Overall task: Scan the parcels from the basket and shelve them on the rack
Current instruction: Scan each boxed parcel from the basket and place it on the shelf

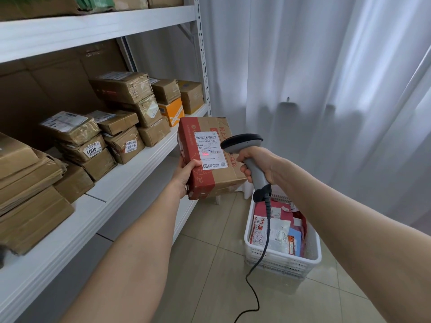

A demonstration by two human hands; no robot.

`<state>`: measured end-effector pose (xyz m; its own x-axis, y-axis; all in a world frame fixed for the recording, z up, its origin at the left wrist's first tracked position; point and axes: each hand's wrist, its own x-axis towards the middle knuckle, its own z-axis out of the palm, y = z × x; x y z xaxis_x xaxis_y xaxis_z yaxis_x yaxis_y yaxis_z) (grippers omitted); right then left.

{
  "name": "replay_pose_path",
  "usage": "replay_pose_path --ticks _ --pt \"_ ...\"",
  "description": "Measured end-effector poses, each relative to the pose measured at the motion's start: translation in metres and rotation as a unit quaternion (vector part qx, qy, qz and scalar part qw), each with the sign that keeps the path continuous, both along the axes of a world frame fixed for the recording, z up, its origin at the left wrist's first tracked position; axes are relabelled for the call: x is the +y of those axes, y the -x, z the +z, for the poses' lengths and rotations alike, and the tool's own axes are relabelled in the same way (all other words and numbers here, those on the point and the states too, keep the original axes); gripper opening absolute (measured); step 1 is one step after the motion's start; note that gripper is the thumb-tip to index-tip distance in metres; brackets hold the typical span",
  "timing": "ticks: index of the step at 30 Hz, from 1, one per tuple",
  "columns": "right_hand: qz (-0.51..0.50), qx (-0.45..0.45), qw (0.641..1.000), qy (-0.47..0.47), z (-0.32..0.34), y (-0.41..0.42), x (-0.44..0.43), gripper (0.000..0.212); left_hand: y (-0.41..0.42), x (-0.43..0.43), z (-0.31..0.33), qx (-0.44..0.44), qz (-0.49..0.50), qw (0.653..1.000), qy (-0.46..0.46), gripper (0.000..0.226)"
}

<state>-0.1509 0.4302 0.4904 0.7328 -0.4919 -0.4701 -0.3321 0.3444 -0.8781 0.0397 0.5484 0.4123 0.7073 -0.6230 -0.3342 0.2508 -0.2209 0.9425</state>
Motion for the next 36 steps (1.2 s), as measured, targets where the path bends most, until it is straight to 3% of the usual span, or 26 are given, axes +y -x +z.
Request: replay_pose_path --ticks 12,19,36 --pt "0.008 -0.013 1.0 0.0 0.008 -0.003 -0.002 0.006 -0.006 0.002 0.007 -0.005 0.007 1.0 0.005 0.057" --pt "-0.012 -0.079 0.997 0.002 0.021 -0.015 -0.001 0.008 -0.004 0.01 0.012 -0.035 -0.014 0.999 0.007 0.063" --pt "0.032 -0.096 0.995 0.023 0.053 -0.011 0.002 0.003 0.012 0.024 0.052 -0.055 0.045 0.997 0.029 0.061"
